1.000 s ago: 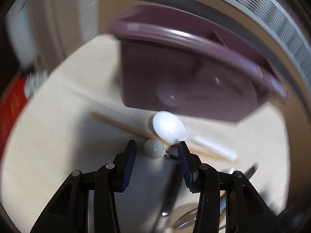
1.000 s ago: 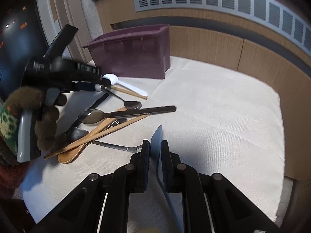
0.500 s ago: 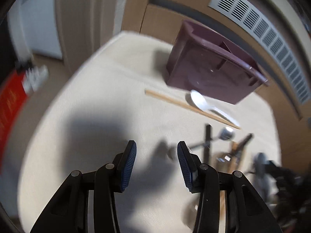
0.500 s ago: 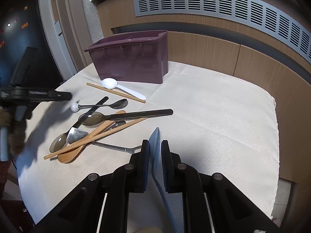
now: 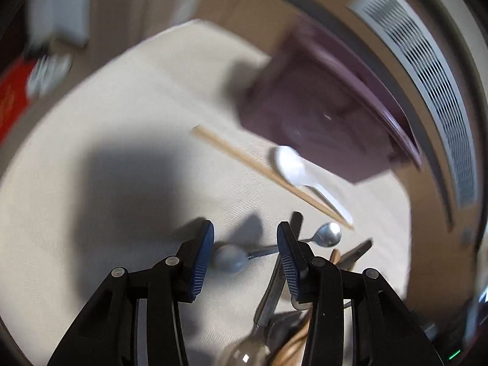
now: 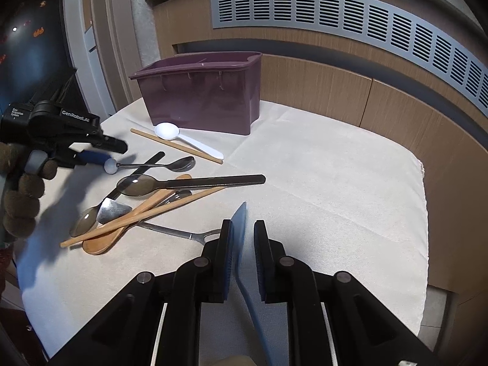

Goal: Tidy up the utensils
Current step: 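Grasp the white-ball-handled metal spoon with the left gripper while the right holds the spatula, then lift the ball-handled spoon with the left gripper while the right lifts the spatula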

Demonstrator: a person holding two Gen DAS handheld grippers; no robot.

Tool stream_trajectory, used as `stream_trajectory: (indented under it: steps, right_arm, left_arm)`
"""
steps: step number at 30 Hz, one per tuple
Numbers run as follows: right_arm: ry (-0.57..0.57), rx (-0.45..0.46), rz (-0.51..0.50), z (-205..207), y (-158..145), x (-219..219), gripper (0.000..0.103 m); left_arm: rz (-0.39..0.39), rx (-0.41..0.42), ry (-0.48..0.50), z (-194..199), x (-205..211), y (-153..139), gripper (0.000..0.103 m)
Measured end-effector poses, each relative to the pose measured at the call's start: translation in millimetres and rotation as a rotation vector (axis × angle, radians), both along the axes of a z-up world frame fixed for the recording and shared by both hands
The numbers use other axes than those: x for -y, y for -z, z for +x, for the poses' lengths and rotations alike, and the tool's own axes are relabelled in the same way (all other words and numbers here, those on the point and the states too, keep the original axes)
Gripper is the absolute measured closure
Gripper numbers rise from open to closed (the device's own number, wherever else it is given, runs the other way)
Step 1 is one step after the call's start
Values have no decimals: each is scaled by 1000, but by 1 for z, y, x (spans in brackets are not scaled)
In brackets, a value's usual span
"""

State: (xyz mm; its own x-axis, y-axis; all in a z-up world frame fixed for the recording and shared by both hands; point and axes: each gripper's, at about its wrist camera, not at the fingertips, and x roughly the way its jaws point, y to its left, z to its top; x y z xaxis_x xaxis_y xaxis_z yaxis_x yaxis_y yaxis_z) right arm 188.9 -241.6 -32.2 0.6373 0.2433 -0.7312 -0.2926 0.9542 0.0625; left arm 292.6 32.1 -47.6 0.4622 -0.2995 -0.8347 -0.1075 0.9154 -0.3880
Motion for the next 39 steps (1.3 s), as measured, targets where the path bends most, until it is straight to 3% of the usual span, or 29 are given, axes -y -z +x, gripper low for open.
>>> stream_trajectory:
  steps: [5, 9, 15, 17, 18, 25, 30, 35, 39]
  right_arm:
    - [-18, 2, -18, -2, 2, 1, 88]
    - [-32, -2, -14, -2, 2, -1, 88]
    - [-46, -11, 2, 0, 0, -4, 88]
    - [-55, -8, 8, -3, -3, -4, 88]
    - [-60, -7, 8, -5, -4, -4, 88]
    - [-75, -36, 12, -10, 2, -2, 87]
    - [-97, -91, 74, 6, 8, -6, 85]
    - [-155, -164, 102, 13, 22, -11, 78]
    - [-119, -101, 1, 7, 17, -16, 77]
  left_arm:
    - [255, 226, 304, -18, 35, -11, 59]
    - [342, 244, 385, -33, 35, -6, 62]
    - [317, 186, 388, -39, 17, 8, 67]
    - [325, 199, 369, -37, 20, 7, 79]
    - [302, 203, 354, -37, 19, 5, 80]
    - [241, 383, 225, -59, 0, -44, 80]
    - [280, 494, 168, -74, -11, -77, 81]
    - [261, 493, 177, -71, -14, -81, 81]
    - [256, 477, 193, -74, -10, -76, 81]
